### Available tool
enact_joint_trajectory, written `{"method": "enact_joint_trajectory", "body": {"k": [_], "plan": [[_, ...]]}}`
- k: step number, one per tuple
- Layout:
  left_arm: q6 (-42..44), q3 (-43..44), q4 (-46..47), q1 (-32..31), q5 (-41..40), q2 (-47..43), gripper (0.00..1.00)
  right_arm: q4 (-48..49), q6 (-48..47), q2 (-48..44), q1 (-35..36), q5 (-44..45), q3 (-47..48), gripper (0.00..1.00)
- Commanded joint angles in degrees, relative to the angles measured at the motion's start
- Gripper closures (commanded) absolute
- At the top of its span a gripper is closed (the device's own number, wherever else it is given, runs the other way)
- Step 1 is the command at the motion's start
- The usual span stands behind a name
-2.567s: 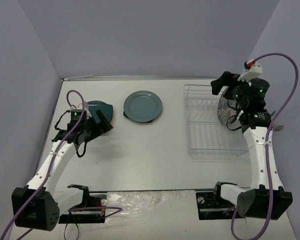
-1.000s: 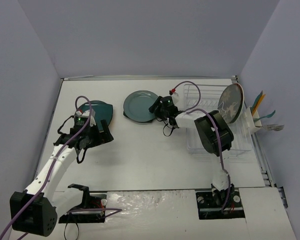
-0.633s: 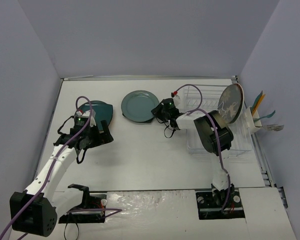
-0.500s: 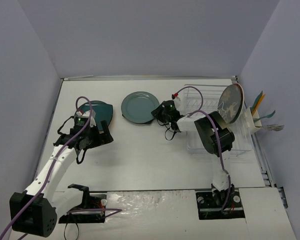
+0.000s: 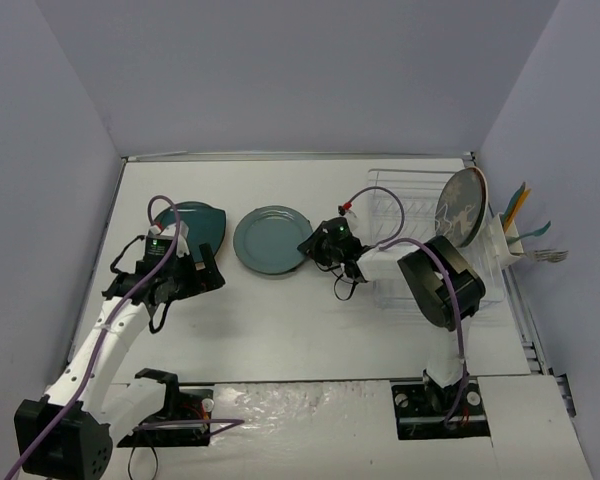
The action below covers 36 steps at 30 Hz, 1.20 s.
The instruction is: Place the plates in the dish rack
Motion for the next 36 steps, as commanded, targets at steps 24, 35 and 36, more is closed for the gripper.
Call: {"method": "enact_joint_trajectory", "body": {"k": [24,35,36], "plan": [[-0.30,1.57,0.97,0.46,-0.94,-1.01,0.03,-2.88,-7.21,-14.19,-0.67,-6.56,-8.64,1.00],[0.07,1.83,1.01,0.46,-0.92,-0.28,0.03,1.61,-5.23,-13.88,-1.98,-7.78,-10.79,0.88],[0.12,1.93,1.01,0.46,-0.97,-0.13,0.03,2.22,-5.02,-13.88,-2.08,-7.83,-11.04,0.88]]}}
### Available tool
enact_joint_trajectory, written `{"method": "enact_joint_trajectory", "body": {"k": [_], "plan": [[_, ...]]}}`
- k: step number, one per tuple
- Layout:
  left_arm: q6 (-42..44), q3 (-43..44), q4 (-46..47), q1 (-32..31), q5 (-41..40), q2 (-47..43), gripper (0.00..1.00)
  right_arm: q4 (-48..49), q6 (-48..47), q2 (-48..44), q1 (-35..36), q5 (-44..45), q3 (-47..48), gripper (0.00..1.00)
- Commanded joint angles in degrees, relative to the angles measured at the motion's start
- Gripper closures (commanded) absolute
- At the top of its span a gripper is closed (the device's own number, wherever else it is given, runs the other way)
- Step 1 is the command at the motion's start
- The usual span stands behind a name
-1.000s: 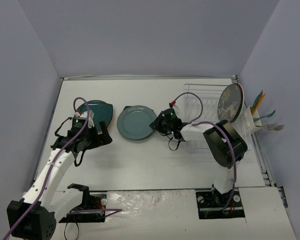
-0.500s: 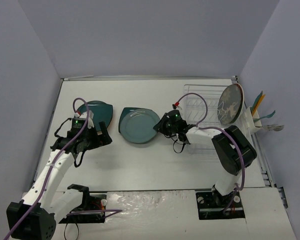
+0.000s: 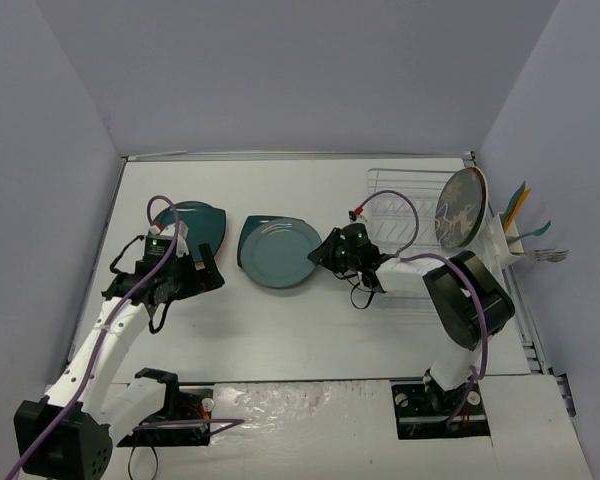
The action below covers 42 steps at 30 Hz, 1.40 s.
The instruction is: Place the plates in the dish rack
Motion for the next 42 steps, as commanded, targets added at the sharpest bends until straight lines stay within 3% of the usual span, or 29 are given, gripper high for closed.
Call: {"method": "enact_joint_trajectory", "body": {"k": [1,20,28,42], "plan": [[0.36,2.03,1.46,0.42,-0.64,0.52,0.03,3.74,-0.85,-2.10,-0.55,-2.07,-0.79,0.87],[0.53,2.75,1.79,0.46,-1.77,1.44,0.03,5.71,0.19,-1.62,-1.77,-3.76,-1.86,0.70],[0.57,3.01,1.46,0.46,-1.82,1.64,0.03,10.12,1.64,-0.27,-2.37,-6.63,-1.86,0.41],[0.94,3.19,0.02,0.46,-2.02,0.24,0.03,19.07,4.95,8.18,-3.28,-11.24,1.41,0.43]]}}
